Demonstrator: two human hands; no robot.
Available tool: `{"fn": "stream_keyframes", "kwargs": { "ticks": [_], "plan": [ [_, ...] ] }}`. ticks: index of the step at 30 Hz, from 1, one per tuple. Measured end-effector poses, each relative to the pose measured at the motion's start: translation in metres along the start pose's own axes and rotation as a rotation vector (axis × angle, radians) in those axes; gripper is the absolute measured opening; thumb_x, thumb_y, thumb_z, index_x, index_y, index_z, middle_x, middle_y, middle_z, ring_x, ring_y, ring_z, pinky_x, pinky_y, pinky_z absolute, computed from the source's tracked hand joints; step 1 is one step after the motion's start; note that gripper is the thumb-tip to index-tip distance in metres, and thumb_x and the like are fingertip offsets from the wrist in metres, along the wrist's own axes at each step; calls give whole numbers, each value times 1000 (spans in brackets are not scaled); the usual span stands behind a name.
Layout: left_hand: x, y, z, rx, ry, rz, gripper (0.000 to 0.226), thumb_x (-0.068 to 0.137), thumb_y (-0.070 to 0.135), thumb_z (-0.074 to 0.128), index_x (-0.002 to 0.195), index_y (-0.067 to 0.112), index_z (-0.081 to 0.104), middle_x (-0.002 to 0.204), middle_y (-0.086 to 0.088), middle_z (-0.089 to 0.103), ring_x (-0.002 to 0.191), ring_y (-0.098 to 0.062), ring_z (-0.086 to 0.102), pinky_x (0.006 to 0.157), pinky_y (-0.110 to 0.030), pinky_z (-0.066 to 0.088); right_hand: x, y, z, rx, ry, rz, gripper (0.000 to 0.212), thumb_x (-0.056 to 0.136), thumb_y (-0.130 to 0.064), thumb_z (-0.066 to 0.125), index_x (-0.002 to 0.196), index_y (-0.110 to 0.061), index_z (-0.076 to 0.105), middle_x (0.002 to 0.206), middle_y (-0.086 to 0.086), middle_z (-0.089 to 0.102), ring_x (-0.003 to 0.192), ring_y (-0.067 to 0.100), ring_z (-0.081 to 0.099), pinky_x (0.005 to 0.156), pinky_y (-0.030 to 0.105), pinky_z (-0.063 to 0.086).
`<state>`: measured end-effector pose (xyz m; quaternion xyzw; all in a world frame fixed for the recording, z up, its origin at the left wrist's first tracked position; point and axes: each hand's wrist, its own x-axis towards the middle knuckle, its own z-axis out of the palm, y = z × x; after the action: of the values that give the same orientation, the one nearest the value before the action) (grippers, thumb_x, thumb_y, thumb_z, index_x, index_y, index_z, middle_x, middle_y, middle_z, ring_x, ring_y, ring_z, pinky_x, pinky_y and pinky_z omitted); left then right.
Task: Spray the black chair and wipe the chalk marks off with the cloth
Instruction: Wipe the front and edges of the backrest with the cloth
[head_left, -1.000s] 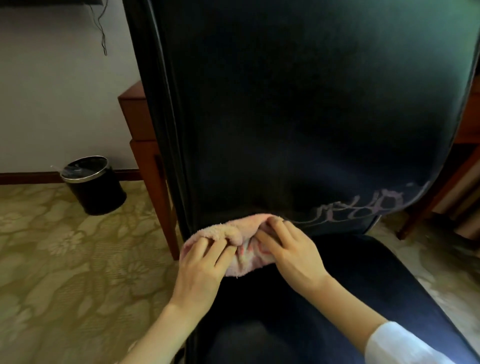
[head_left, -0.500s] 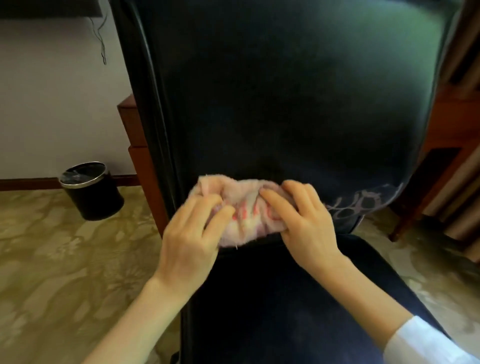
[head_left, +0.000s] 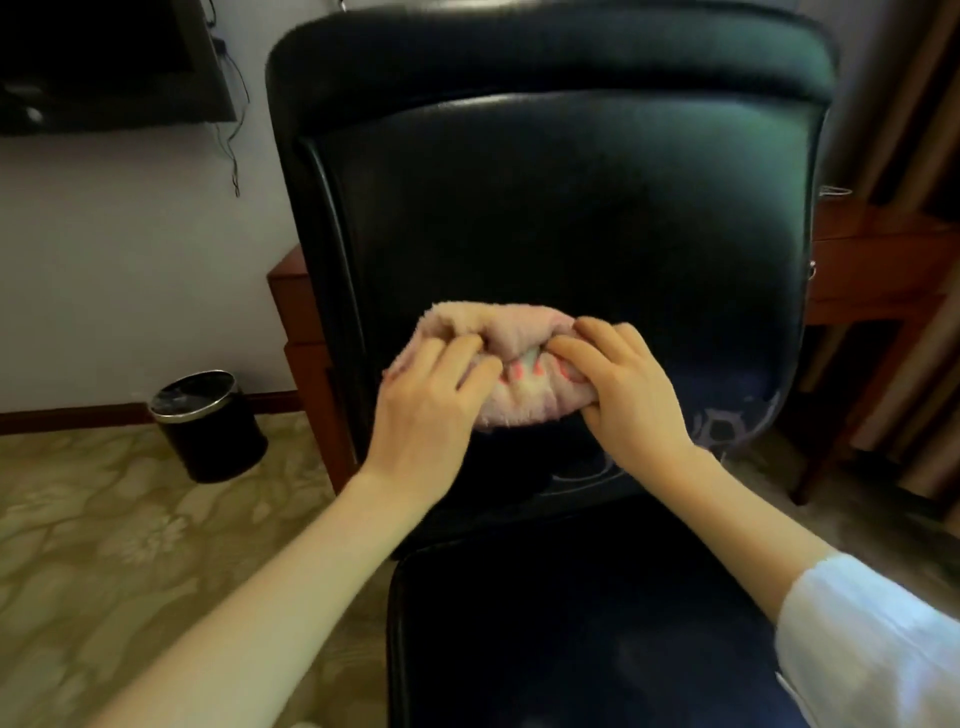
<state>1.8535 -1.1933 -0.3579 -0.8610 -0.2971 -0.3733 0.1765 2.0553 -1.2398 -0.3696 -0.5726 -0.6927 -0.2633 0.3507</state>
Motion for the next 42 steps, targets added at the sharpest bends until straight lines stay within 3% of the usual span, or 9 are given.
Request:
{"fn": "stream_keyframes", "kwargs": {
  "ticks": [4, 9, 14, 19, 23, 30, 34, 38, 42],
  "plan": [
    [-46, 25, 59, 21, -33, 168, 23, 85, 13, 50, 89, 13, 72, 100, -5, 69, 85, -26, 64, 69, -35, 52, -78, 24, 26, -33, -138, -10, 44, 78, -15, 45, 118, -12, 61, 122, 16, 56, 94, 26, 47, 69, 37, 52],
    [-88, 40, 121, -23, -181, 177, 24, 82, 12, 49, 81, 14, 73, 94, -1, 69, 87, -21, 64, 65, -31, 56, -129, 44, 62, -135, -249, -17, 42, 80, -17, 44, 115, -8, 65, 114, 17, 62, 92, 29, 54, 70, 36, 54],
    [-103, 38, 163, 95, -275, 294, 28, 78, 11, 44, 78, 17, 72, 84, 1, 65, 83, -17, 61, 65, -27, 51, -162, 48, 101, -182, -378, 28, 56, 58, -14, 85, 111, -10, 67, 111, 14, 64, 94, 28, 58, 71, 34, 56],
    [-91, 38, 150, 41, -112, 351, 21, 83, 4, 54, 76, 17, 69, 80, 0, 64, 75, -17, 62, 65, -27, 51, -155, 50, 85, -180, -288, 4, 52, 65, -12, 80, 115, -8, 66, 111, 12, 63, 89, 27, 59, 69, 35, 56],
    [-56, 57, 119, 17, -12, 354, 13, 86, 7, 60, 78, 15, 67, 79, -2, 62, 71, -19, 59, 65, -30, 43, -127, 63, 43, -160, -161, -43, 35, 87, -12, 47, 117, -5, 63, 113, 14, 62, 89, 29, 58, 71, 39, 54],
    [68, 79, 35, 75, 207, 302, 21, 87, 1, 51, 86, 10, 69, 86, -10, 65, 75, -27, 60, 70, -32, 37, -41, 86, -60, -242, 120, 12, 39, 82, -11, 49, 119, -5, 63, 110, 17, 60, 90, 28, 48, 71, 37, 49],
    [122, 79, 8, 57, 125, 229, 36, 83, 6, 37, 102, 6, 67, 104, -13, 63, 93, -33, 59, 74, -40, 50, 13, 101, -97, -276, 148, 36, 40, 82, -10, 49, 120, -9, 62, 113, 13, 59, 93, 29, 47, 71, 36, 46],
    [115, 83, 28, 16, 10, 189, 38, 76, 5, 44, 107, 5, 66, 114, -15, 61, 101, -36, 58, 69, -43, 55, 8, 113, -82, -231, -14, 36, 48, 74, -1, 64, 121, -12, 60, 114, 10, 58, 90, 30, 49, 68, 43, 50],
    [69, 85, 70, -11, -27, 183, 35, 77, 3, 48, 106, 8, 67, 112, -14, 63, 93, -33, 59, 58, -40, 54, -38, 113, -44, -112, -20, 125, 49, 72, 3, 63, 120, -9, 60, 121, 12, 56, 95, 30, 49, 76, 40, 50]
  ]
}}
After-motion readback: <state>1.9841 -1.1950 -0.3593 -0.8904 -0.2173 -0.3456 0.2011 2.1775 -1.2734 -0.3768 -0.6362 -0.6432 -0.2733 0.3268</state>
